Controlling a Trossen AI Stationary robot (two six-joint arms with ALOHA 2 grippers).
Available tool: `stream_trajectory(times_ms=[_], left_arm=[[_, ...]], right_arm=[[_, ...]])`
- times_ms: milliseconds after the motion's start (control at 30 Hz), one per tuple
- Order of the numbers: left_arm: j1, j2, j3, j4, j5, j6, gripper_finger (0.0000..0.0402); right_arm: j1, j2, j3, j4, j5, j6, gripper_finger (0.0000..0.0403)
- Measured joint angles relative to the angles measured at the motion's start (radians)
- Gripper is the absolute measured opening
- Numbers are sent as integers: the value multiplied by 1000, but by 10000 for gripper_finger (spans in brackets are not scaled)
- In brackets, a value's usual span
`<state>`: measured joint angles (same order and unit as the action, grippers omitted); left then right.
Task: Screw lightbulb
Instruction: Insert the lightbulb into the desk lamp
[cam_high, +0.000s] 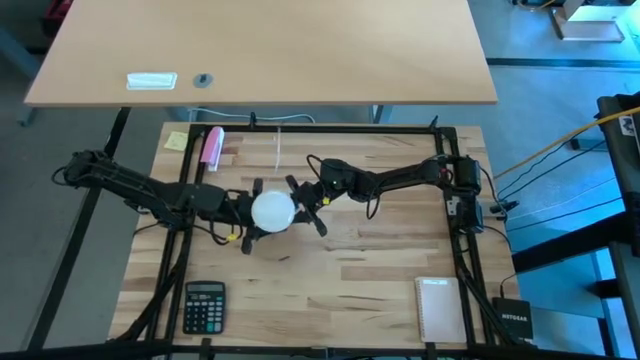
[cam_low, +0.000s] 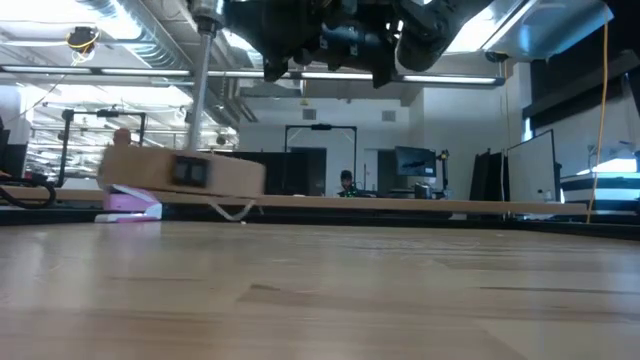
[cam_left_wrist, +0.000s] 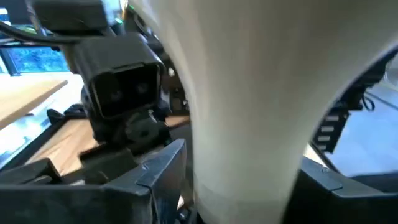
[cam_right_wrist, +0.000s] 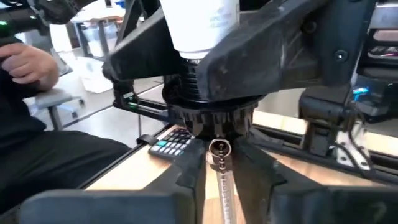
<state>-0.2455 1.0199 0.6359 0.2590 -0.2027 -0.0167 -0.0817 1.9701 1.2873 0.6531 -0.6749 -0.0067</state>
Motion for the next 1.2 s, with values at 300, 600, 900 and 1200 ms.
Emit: stream_trajectory(times_ms=[300, 600, 900, 1200], left_arm=[[-1, 0, 2, -8, 6, 0, 218], [-1, 0, 3, -86, -15, -1, 212], [-2, -2, 6, -200, -56, -48, 212], [0, -3, 9, -235, -67, -82, 212]], right_arm=[[-1, 0, 0, -25, 54, -1, 49], [-3, 0, -1, -57, 62, 1, 102], [-3, 0, -2, -127, 147, 1, 145], [-4, 0, -2, -128, 184, 1, 199]])
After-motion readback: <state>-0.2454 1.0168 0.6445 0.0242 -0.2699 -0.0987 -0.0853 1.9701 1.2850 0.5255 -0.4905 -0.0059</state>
